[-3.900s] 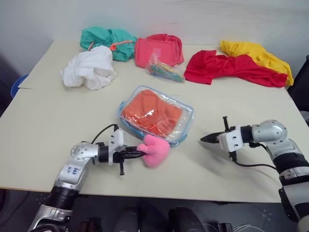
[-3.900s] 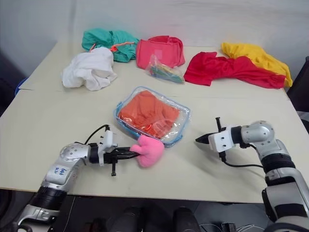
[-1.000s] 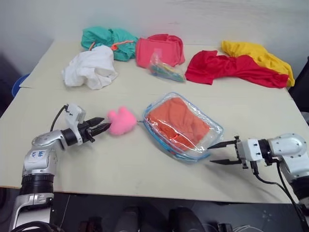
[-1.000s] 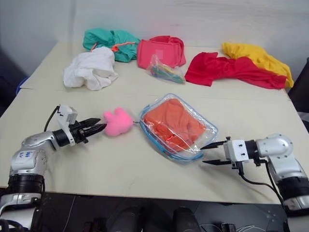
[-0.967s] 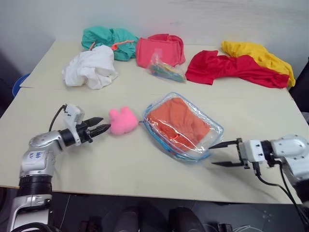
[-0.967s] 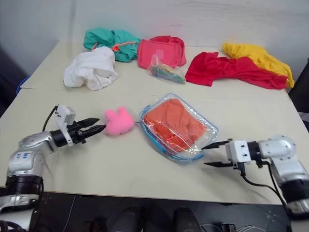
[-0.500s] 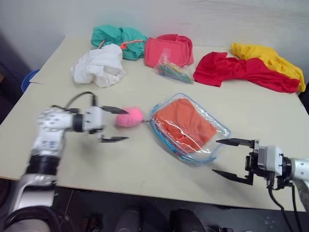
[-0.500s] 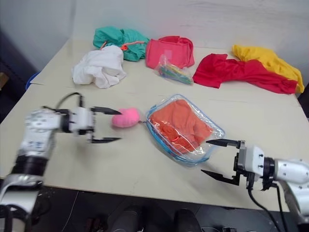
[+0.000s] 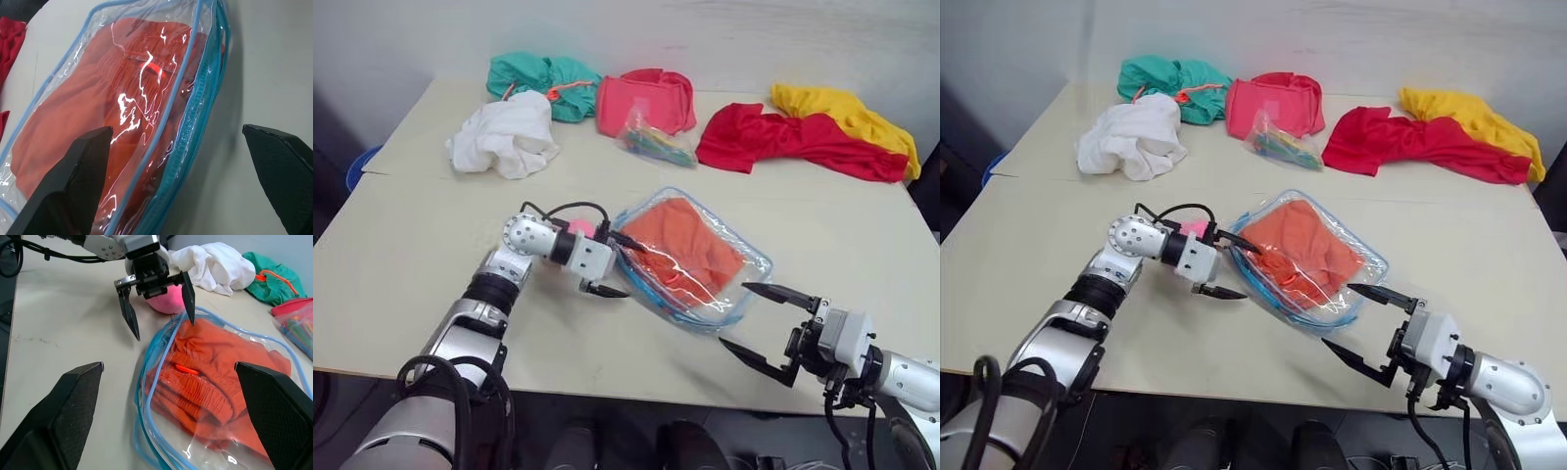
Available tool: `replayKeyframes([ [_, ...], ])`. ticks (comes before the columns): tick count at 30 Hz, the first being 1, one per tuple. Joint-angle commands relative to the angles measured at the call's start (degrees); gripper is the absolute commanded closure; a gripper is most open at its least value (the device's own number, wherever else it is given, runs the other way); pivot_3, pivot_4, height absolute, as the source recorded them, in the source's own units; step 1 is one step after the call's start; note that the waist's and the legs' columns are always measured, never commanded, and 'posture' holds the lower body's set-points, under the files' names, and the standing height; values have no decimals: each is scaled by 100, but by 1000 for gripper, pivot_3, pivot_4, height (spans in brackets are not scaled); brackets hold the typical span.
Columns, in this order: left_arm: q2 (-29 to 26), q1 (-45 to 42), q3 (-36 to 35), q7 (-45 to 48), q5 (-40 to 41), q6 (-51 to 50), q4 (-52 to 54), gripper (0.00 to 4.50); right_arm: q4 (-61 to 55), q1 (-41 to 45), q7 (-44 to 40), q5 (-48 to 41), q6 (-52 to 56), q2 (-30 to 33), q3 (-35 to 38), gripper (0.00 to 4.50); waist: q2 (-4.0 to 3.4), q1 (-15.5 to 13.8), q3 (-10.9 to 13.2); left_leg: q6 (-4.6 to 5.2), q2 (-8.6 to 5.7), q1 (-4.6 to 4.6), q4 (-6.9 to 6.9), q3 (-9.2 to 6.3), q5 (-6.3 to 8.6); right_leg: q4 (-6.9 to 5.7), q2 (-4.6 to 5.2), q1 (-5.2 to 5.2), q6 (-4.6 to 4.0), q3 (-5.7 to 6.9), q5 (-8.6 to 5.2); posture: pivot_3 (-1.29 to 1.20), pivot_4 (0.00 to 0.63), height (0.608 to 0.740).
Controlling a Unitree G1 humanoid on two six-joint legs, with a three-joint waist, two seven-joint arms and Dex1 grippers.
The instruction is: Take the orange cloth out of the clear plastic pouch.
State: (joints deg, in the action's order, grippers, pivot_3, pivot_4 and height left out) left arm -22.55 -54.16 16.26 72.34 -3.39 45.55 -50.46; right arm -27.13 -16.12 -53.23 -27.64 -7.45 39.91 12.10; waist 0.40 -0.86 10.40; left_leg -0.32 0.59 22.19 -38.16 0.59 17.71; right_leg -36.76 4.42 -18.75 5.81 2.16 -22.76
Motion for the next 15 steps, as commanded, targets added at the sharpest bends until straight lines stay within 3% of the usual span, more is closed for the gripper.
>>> replayKeyframes([
  [1, 111, -234, -65, -192, 23, 143, -141, 30, -182, -97, 56, -37, -56, -33, 272, 0, 1, -22, 1, 0, 0, 1, 0, 0, 0, 1, 0, 0, 0, 0, 0, 0, 150, 740],
  [4, 210, -283, -91, -235, 63, 107, -229, 620, -157, -134, 52, -4, -87, -51, 267, 0, 1, -44, 1, 0, -2, 0, -1, 0, 0, 0, 1, 1, 0, 1, 0, 0, 150, 740],
  [10, 262, -298, -145, -263, 87, -11, -281, 2543, -113, -156, 23, 61, -109, -80, 228, 0, 1, -35, 1, 0, -2, 0, -2, 1, 0, -2, 0, 0, 0, 2, 0, 0, 150, 740],
  [15, 379, -147, -346, 388, 766, -713, 26, 4046, -69, -170, -32, 85, -108, -65, 205, 0, 1, -42, 1, 1, -2, 1, -3, 0, 0, -2, 1, 0, 0, 2, 0, 0, 150, 740],
])
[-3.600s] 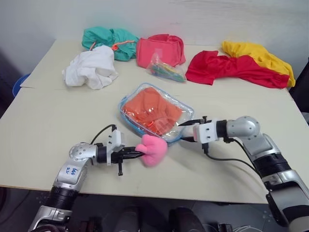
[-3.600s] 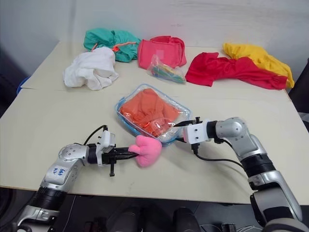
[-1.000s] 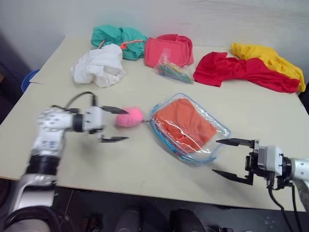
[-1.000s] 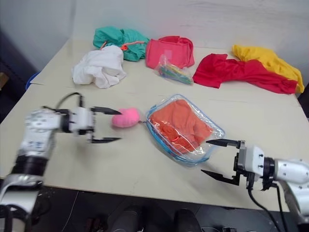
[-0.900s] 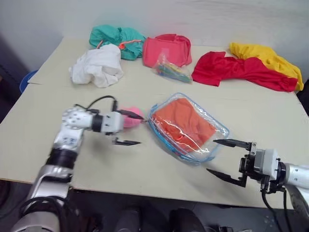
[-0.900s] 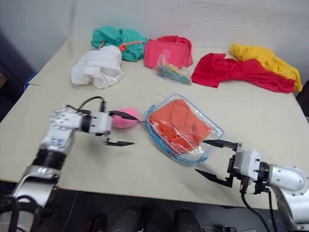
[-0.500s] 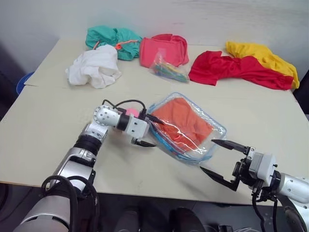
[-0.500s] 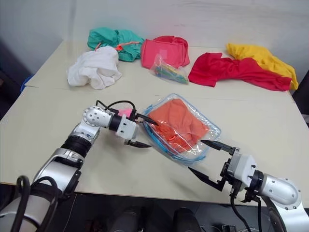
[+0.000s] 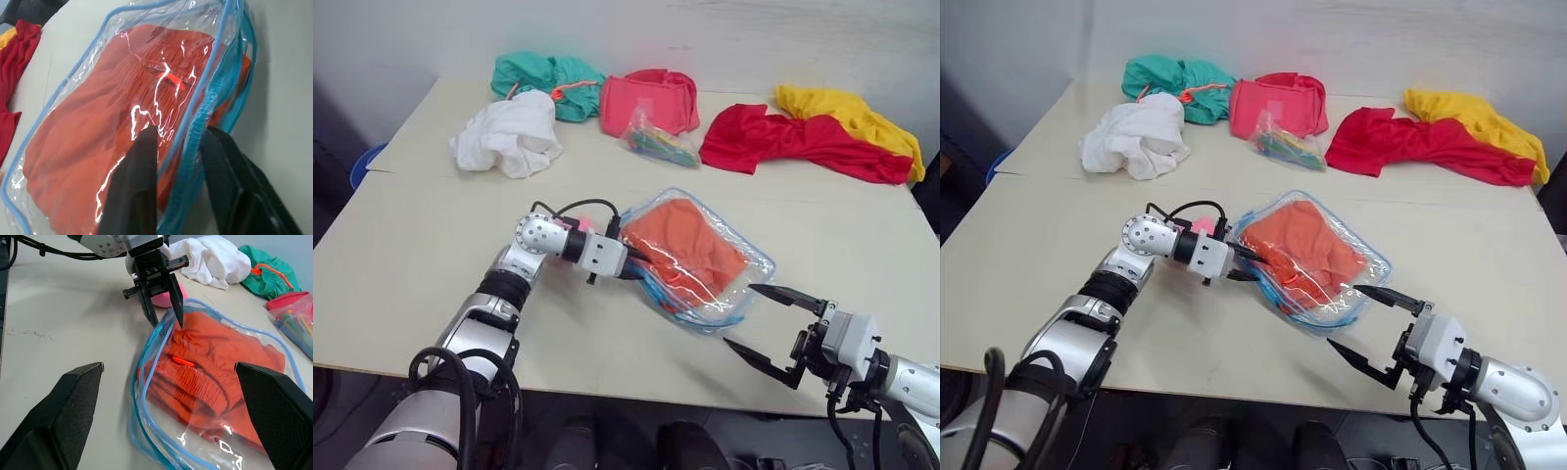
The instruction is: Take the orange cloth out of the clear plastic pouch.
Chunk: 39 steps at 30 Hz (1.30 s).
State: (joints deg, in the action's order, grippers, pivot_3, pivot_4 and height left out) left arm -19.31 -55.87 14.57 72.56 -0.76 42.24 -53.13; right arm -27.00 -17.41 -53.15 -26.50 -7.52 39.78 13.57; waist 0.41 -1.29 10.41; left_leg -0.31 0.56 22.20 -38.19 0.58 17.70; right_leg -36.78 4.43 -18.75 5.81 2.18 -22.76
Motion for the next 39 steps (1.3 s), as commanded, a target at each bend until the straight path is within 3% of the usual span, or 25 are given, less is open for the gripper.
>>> replayKeyframes([
  [1, 60, 56, -222, 472, 616, -588, 375, 4384, -76, -58, -61, -21, -106, -49, 53, 0, 0, 2, 0, 0, 0, 0, 0, 0, 0, 0, 0, 0, 0, 0, 0, 0, 150, 740],
  [4, 45, 125, -403, 568, 972, -1968, 736, 4449, -236, -113, -157, -146, 153, 67, -36, 0, 0, 4, 0, 0, 0, 0, -1, 0, 0, 0, 0, 1, 0, 0, 0, 0, 150, 740],
  [10, 179, 293, -461, -89, 1289, -5006, 2365, 4449, -1558, 516, 735, -1046, 2685, 431, -1069, 0, -1, 68, 0, -2, 7, 4, -4, -17, -2, -7, 0, 2, 0, -19, 0, 0, 150, 740],
  [13, 252, 361, -308, -569, 1154, -6135, 3133, 4449, -1596, 1230, 1389, -801, 3514, 163, -1708, 0, -1, 97, 0, -5, 6, 5, -8, -26, -4, -6, 0, 4, 0, -42, 0, 0, 150, 740],
  [17, 303, 395, -116, -906, 1165, -7302, 3882, 4449, -1153, 2102, 2313, 223, 3884, -373, -2372, 0, -1, 124, 0, -5, 0, 10, -6, -27, -4, -4, -2, 0, 0, -62, 0, 0, 150, 740],
  [22, 260, 428, -56, -1068, 1251, -7916, 4285, 4449, -874, 2663, 3164, 1428, 3982, -715, -2662, 0, -2, 126, -1, -9, -2, 20, -1, -24, -6, -15, -6, -23, 0, -79, 0, 0, 150, 740],
  [29, 249, 616, -50, -1206, 1370, -8194, 4587, 4449, -427, 3153, 3279, 2583, 3994, -695, -3331, 0, -3, 154, -1, -11, -5, 60, -4, -7, -13, -67, -4, -100, 0, -97, 0, 0, 150, 740],
  [33, 227, 696, -35, -1243, 1386, -8205, 4685, 4449, -217, 3222, 3486, 2608, 4171, -1137, -3104, 0, -3, 153, -2, -14, -3, 64, -2, -5, -15, -76, -6, -112, 0, -100, 0, 0, 150, 740],
  [39, 209, 745, -102, -1411, 1356, -8120, 4682, 4449, -512, 2940, 3547, 1912, 4151, -1990, -2214, 0, -4, 144, -2, -16, -7, 90, -9, -5, -18, -101, -3, -148, 0, -104, 0, 0, 150, 740],
])
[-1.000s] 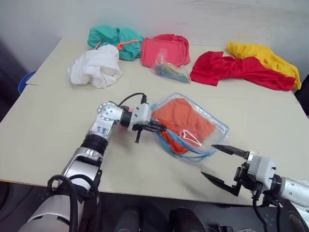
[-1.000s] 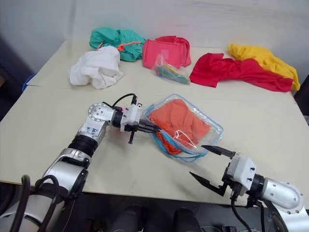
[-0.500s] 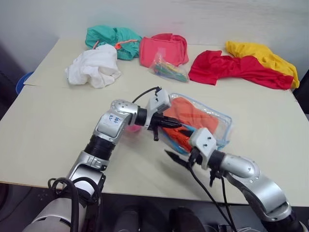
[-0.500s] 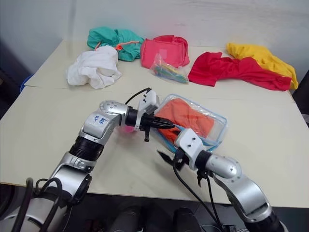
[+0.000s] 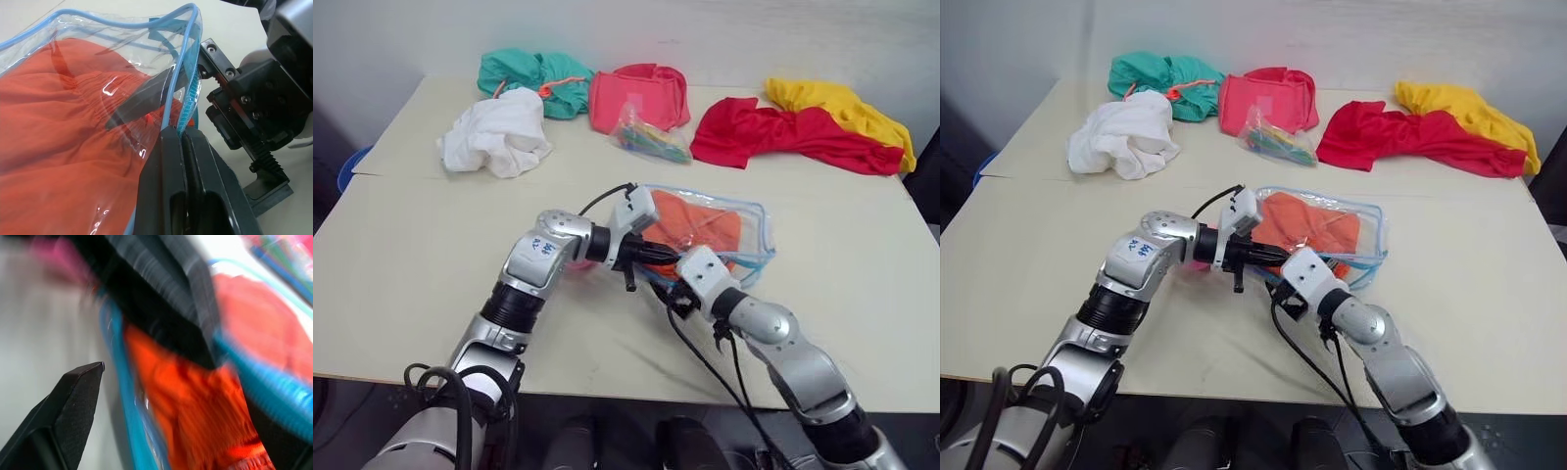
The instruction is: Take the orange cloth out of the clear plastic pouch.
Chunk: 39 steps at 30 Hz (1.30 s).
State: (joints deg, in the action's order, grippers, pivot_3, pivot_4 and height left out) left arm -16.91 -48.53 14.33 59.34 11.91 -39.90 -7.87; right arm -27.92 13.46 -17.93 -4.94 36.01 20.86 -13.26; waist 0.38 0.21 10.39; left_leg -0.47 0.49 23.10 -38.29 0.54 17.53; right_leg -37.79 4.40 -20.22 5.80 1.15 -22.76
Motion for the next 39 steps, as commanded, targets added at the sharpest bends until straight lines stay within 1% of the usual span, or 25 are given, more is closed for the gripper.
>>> replayKeyframes([
  [1, -20, 9, -93, -122, 90, 108, 138, 4449, -474, -224, 8, -226, -249, -85, 531, 0, 0, -11, 0, 0, -1, 1, 0, -1, 0, -2, 1, -1, 0, 0, 0, 0, 150, 740],
  [4, 12, 6, -120, -199, 109, 127, 114, 4449, -600, -414, 7, -158, -231, -12, 617, 0, -1, -12, 0, 4, -12, 1, 1, -4, -2, -3, 6, -1, 0, -3, 0, 0, 150, 740],
  [6, 27, 14, -131, -241, 132, 130, 107, 4449, -637, -547, 54, 79, -263, 149, 594, 0, -1, -6, -1, 4, -13, 2, 3, -4, -2, -3, 5, -2, 0, -6, 0, 0, 150, 740],
  [8, 28, 31, -122, -263, 144, 136, 116, 4500, -589, -597, 50, 501, -526, 461, 447, 385, -1, -6, -1, 5, -15, 2, 4, -3, -4, -3, 5, -3, 0, -8, 0, 0, 150, 740],
  [11, 49, 59, -118, -294, 166, 125, 139, 4500, -446, -534, 3, 914, -619, 706, 177, 1223, -1, 4, -1, 6, -19, 2, 6, 1, -8, -3, 5, -6, 0, -13, 0, 0, 150, 740],
  [14, 69, 71, -104, -310, 183, 116, 155, 4500, -297, -424, -53, 1179, -669, 765, -56, 1223, -1, 6, -1, 0, -20, 2, 11, 0, -13, -4, 2, -17, 0, -19, 0, 0, 150, 740],
  [19, 118, 35, -87, -352, 218, 92, 132, 4500, -6, -124, -121, 1328, -620, 554, -355, 1223, -1, 3, -1, 5, -28, 3, 10, -1, -17, -11, 6, -21, 0, -26, 0, 0, 150, 740],
  [23, 137, 16, -96, -391, 251, 78, 115, 4500, 193, -10, -137, 1470, -669, 470, -424, 1223, -1, -3, -1, 5, -32, 3, 9, -4, -17, -15, 9, -22, 0, -24, 0, 0, 150, 740],
  [33, 141, -25, -115, -428, 294, 58, 61, 4500, 773, 232, -455, 1858, -871, 633, -545, 1223, -1, 3, -1, 8, -38, 4, 10, -7, -19, -17, 10, -22, 0, -24, 0, 0, 150, 740],
  [39, 183, -53, -135, -447, 328, 25, 27, 4500, 1449, 537, -355, 2014, -1099, 469, -524, 1223, 0, 7, -2, 7, -37, 4, 8, -8, -20, -18, 10, -22, 0, -22, 0, 0, 150, 740],
])
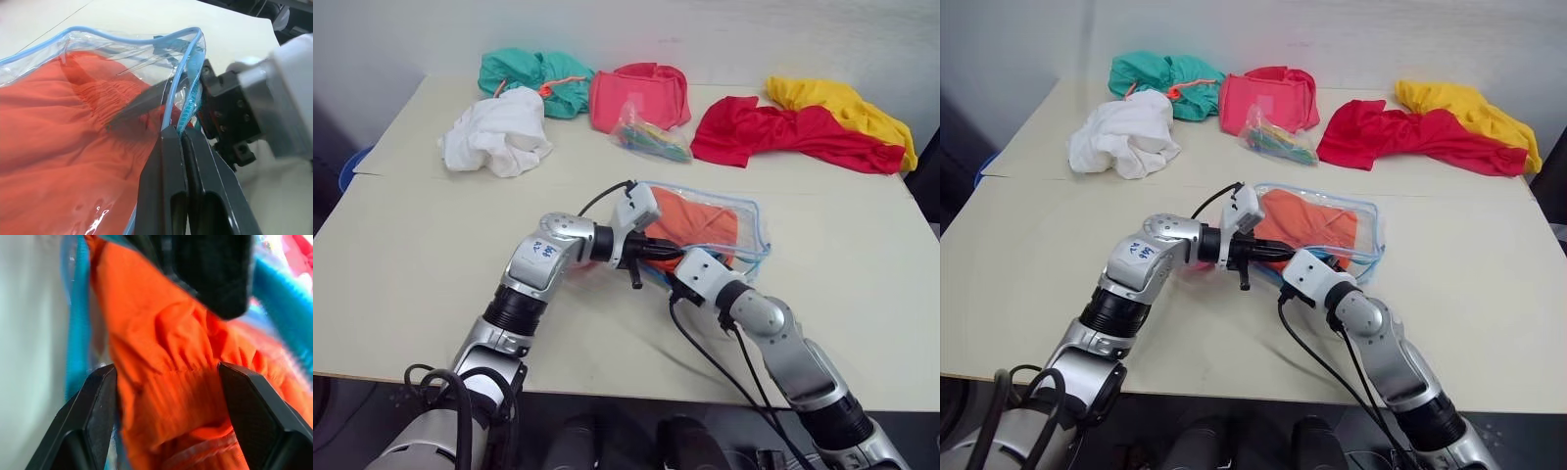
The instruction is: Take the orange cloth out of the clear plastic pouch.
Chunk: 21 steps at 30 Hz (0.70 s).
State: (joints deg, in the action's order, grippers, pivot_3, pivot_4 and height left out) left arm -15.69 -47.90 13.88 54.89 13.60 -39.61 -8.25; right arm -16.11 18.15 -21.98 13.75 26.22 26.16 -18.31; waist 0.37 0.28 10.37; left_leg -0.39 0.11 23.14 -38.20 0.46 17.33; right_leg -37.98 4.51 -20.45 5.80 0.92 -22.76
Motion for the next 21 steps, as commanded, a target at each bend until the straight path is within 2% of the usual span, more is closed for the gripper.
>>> replayKeyframes([
  [1, 67, -117, -88, -7, 161, -11, 68, 4500, 336, 89, 42, 142, -135, -82, -16, 1223, 0, 1, 0, 0, 0, 0, 0, 0, 0, -1, 0, 0, 0, 1, 0, 0, 150, 740],
  [2, 74, -117, -92, -14, 166, -20, 67, 4500, 414, 105, -24, 139, -87, -84, -41, 1223, 0, 2, -1, 0, 0, 0, 0, -1, 0, -1, 0, 0, 0, 1, 0, 0, 150, 740],
  [5, 81, -122, -112, -26, 178, -44, 43, 4500, 567, 116, -195, 62, 33, -114, -40, 1786, 0, 2, -3, 0, 0, 0, -2, -1, 0, -2, 0, 0, 0, 1, 0, 0, 150, 740],
  [13, 221, -161, -300, -188, 348, -292, -17, 4500, 898, 482, -405, 3, -2, -65, 157, 4335, 0, 2, -4, 2, -1, -1, -9, 0, -3, -7, 2, 2, 0, 0, 0, 0, 150, 740],
  [14, 242, -170, -333, -210, 381, -352, -25, 4500, 897, 497, -456, -17, -31, -30, 193, 4474, 0, 3, -4, 2, -1, 0, -9, 0, -2, -6, 2, 2, 0, 0, 0, 0, 150, 740],
  [18, 314, -214, -543, -372, 565, -683, -55, 4500, 683, 515, -1063, -358, -295, 251, 306, 4474, 0, -6, -4, 2, -3, 0, -9, 0, -2, -9, 2, 2, 0, 1, 0, 0, 150, 740],
  [20, 382, -258, -742, -607, 655, -924, -108, 4500, 347, 441, -1828, -1191, -618, 307, 505, 4474, 0, -7, -4, 3, -8, 0, -9, 0, -2, -9, 1, 2, 0, 1, 0, 0, 150, 740],
  [21, 418, -273, -848, -714, 692, -951, -136, 4500, 53, 327, -2533, -1786, -1005, 446, 550, 4474, 1, -4, -3, 3, -8, 0, -8, -1, -2, -8, 1, 2, 0, 1, 0, 0, 150, 740],
])
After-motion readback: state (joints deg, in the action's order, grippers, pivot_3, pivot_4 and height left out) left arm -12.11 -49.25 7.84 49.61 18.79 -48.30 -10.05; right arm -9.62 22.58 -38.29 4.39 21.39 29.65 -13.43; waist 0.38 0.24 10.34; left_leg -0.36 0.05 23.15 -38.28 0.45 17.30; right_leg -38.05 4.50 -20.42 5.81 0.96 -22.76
